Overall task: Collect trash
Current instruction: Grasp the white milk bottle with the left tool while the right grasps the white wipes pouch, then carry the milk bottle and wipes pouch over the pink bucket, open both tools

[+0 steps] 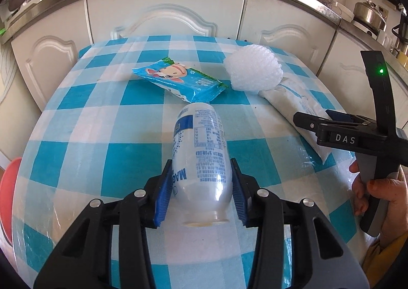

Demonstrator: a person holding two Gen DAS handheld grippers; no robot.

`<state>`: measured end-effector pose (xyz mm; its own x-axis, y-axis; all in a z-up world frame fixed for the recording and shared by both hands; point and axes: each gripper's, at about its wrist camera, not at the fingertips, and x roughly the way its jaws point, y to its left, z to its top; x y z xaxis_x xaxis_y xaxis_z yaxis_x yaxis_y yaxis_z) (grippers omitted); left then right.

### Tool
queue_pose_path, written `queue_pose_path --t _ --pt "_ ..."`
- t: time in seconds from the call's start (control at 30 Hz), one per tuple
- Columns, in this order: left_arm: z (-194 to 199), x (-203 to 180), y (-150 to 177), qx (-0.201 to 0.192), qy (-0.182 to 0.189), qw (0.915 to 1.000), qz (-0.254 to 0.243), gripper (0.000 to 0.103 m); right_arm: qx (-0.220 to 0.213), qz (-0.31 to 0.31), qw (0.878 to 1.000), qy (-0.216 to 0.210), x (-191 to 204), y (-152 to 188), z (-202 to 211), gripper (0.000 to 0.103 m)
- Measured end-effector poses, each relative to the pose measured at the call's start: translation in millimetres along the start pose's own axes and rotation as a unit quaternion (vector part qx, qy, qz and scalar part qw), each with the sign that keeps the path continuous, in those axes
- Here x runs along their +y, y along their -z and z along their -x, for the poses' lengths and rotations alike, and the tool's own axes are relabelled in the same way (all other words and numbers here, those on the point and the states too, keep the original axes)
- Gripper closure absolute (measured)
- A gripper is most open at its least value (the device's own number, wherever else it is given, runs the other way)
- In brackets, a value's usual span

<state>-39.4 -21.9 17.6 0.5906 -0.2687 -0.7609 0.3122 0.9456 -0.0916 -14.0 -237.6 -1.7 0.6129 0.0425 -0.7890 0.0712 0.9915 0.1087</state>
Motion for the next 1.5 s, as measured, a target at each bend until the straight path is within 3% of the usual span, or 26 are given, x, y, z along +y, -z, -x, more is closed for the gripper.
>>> queue_pose_path --t 0.27,0.83,1.17,1.5 --pt "10 11 3 -0.003 0.004 0.9999 0.010 0.059 0.010 0.015 1.000 0.012 5 3 -1 0.005" --pt "37 34 13 -0.017 0.016 0.9993 0.029 0.059 -0.009 -0.001 1.000 0.001 3 19 16 0.026" --pt "46 64 21 -0.026 0.010 0.9983 0.051 0.059 -0.023 -0.034 0.999 0.001 7 32 30 0.029" --pt "64 98 28 -0.042 -0.002 0.9965 0.072 0.059 -0.048 -0.026 0.998 -0.013 41 49 49 0.029"
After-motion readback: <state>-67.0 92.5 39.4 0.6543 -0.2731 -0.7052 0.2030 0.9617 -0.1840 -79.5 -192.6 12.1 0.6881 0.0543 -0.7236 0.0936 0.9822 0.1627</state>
